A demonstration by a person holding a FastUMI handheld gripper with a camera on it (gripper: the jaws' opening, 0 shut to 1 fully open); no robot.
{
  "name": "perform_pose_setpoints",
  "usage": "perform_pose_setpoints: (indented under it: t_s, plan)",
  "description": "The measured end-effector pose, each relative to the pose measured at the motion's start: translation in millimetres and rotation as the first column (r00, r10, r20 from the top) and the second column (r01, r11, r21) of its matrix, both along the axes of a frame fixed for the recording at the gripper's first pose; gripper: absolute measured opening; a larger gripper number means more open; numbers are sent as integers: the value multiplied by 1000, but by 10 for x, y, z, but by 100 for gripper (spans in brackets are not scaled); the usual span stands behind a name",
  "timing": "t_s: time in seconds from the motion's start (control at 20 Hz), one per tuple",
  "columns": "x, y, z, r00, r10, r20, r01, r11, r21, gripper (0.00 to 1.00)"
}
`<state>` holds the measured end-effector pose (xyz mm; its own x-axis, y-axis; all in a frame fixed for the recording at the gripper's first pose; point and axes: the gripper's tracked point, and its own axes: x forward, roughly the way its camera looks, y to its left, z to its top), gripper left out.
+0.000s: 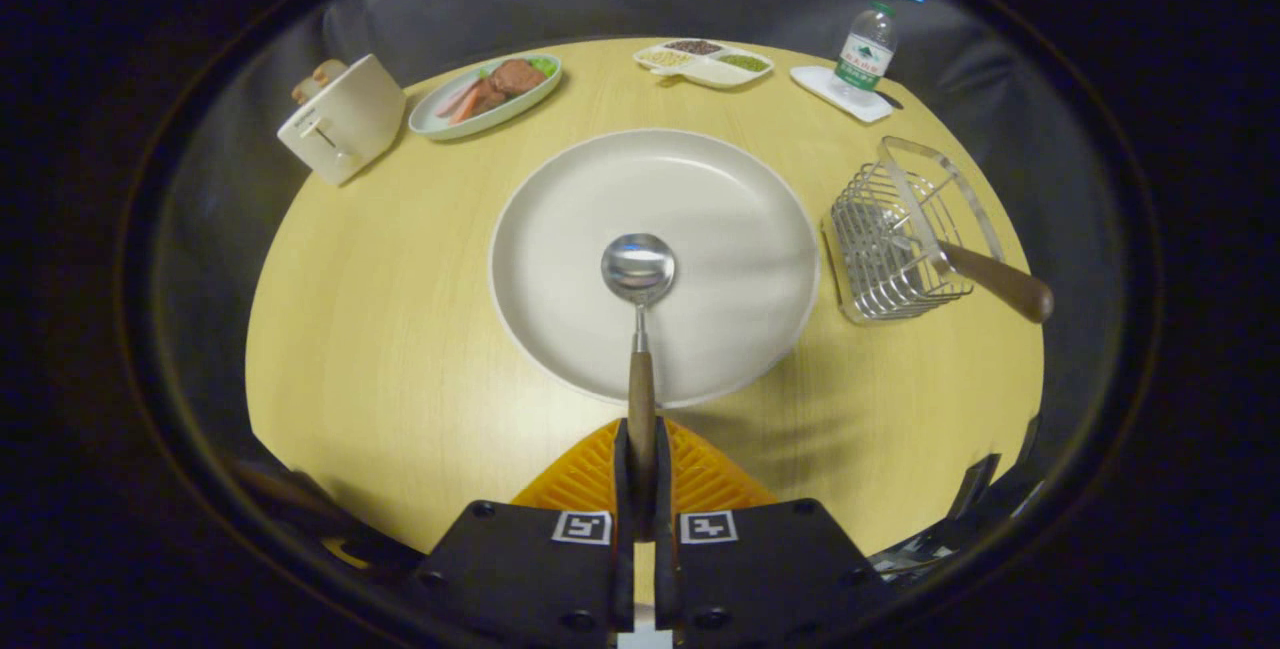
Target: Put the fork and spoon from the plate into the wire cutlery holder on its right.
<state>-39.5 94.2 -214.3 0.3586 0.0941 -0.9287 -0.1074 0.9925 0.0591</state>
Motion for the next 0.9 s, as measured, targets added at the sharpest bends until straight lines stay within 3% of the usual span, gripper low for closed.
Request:
perform_pose_setpoints:
  t_s: [0.4, 0.9]
  plan:
    - [127, -289, 465, 988, -100, 121, 90, 992, 83, 11]
    - [513, -1204, 1187, 931, -278, 239, 258, 960, 110, 11]
